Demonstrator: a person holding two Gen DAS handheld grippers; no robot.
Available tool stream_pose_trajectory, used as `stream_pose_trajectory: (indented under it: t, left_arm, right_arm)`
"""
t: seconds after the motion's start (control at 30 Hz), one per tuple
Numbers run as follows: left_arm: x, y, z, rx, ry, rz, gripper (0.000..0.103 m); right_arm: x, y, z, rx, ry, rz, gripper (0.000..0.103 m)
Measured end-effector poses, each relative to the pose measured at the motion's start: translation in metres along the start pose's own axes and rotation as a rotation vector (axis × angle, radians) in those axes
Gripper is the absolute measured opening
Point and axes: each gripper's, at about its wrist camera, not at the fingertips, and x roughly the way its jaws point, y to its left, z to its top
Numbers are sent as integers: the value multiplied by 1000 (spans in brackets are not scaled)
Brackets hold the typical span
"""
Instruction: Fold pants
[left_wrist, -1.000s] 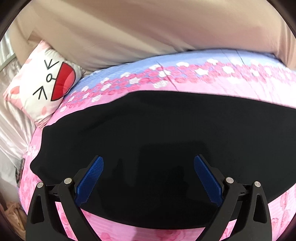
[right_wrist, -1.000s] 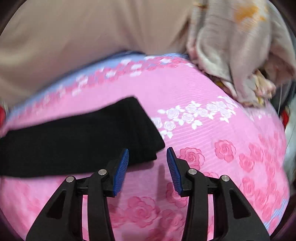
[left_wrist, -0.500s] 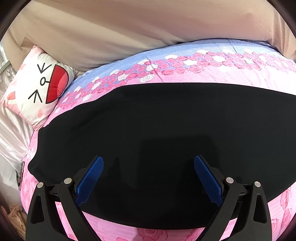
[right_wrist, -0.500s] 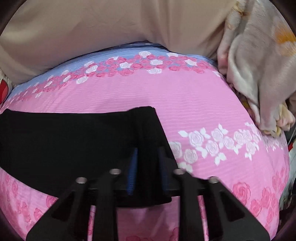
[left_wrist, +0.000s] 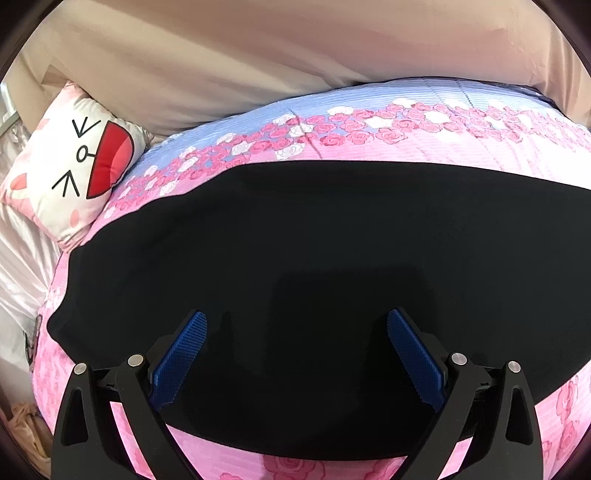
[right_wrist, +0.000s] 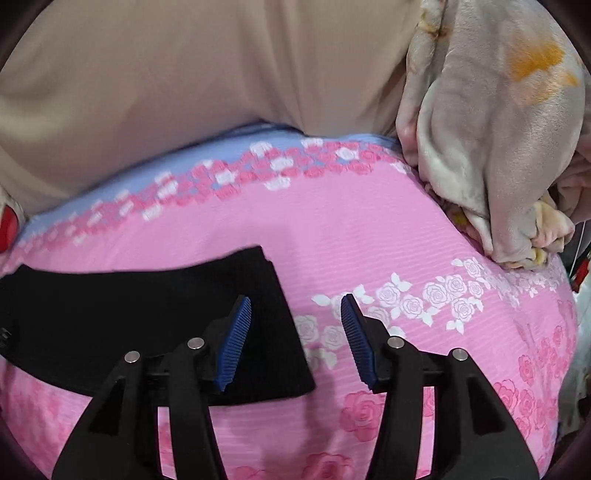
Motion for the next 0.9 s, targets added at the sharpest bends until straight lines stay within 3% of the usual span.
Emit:
stream_pose_trajectory:
  t: [0.1, 0.2, 0.23, 0.27, 0.33, 0.47, 0.53, 0.57, 0.6, 0.67, 0.73, 0.9]
  left_arm:
    - [-1, -3, -2, -4, -15, 18, 97]
    - [-4, -5, -3, 7, -24, 38, 97]
    - [-4, -5, -3, 11, -23, 39, 97]
    - [-5, -4, -3, 11, -20, 35, 97]
    - [-6, 0, -4, 1, -12, 14, 97]
    - [-4, 7, -9, -26, -3, -21, 98]
    - [-5, 10, -10, -38, -4, -36, 97]
    - [-6, 11, -10, -42, -7, -40, 97]
    - [-6, 11, -10, -48, -12, -44, 97]
    - [-4, 11, -12, -53, -12, -49, 97]
    - [-4, 10, -15, -67, -28, -44, 98]
    - [-6, 9, -20, -79, -63, -22, 98]
  right_arm:
    - [22, 18, 16, -87, 17, -45, 50]
    - [59, 27, 32, -116, 75, -27, 47]
    - [73, 29, 34, -133, 112, -35, 35]
    - [84, 29, 35, -159, 139, -99, 16]
    - [88, 20, 33, -118, 131, -93, 16]
    - [72, 8, 28, 1, 102, -32, 32]
    - [39, -1, 21, 48, 31, -40, 44]
    - [25, -8, 13, 81, 8, -50, 67]
    - [16, -15, 5, 116, 6, -50, 79]
    - [3, -23, -16, 180, 34, -5, 78]
    - [1, -27, -30, 198, 57, -19, 78]
    - [20, -20, -42, 203, 117, -1, 78]
